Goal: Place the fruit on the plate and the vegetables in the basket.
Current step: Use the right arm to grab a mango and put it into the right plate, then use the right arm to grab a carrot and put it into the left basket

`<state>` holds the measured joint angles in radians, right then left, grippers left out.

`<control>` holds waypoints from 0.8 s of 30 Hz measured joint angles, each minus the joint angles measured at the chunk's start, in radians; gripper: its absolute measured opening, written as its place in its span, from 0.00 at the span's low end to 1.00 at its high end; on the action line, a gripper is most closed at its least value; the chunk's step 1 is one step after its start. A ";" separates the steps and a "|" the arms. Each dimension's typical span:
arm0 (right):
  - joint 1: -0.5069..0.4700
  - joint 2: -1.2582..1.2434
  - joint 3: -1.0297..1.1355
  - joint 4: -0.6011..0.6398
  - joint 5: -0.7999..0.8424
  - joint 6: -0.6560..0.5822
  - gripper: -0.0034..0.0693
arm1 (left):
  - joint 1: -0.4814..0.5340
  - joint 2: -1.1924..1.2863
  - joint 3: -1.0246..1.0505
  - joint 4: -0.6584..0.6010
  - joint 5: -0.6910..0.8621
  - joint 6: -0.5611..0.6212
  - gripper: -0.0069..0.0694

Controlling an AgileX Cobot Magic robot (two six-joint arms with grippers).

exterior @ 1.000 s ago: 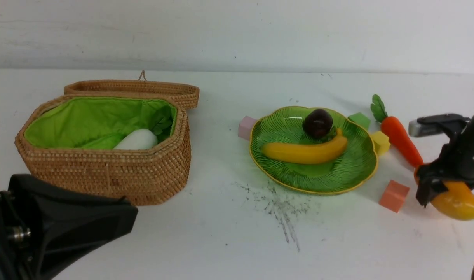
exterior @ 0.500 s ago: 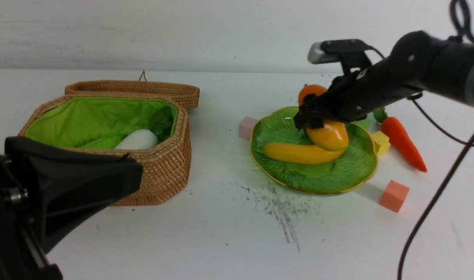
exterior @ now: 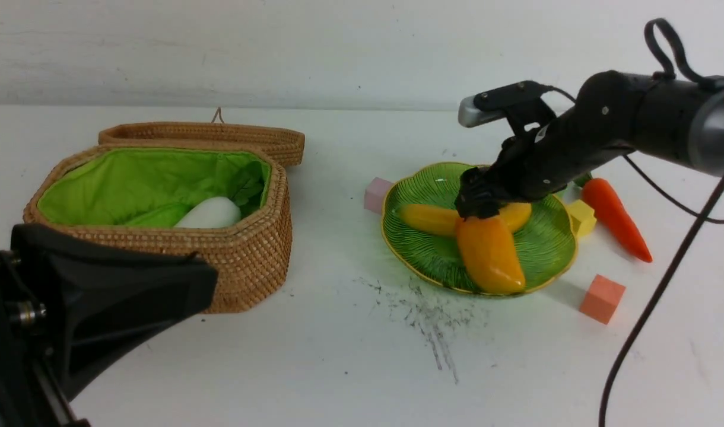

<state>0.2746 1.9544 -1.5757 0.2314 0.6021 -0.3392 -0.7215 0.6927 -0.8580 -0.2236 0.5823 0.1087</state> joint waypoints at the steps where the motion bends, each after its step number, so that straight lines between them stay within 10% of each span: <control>1: -0.002 -0.028 0.000 -0.028 0.014 0.013 0.92 | 0.000 0.000 0.000 0.000 0.000 0.000 0.08; 10: -0.187 -0.150 -0.001 -0.277 0.100 0.294 0.62 | 0.000 0.000 0.000 0.000 -0.068 -0.002 0.08; 24: -0.377 0.172 -0.001 -0.144 -0.008 0.262 0.80 | 0.000 0.000 0.000 -0.003 -0.110 -0.003 0.08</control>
<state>-0.1025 2.1260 -1.5766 0.0873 0.5937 -0.0767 -0.7215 0.6927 -0.8580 -0.2261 0.4721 0.1057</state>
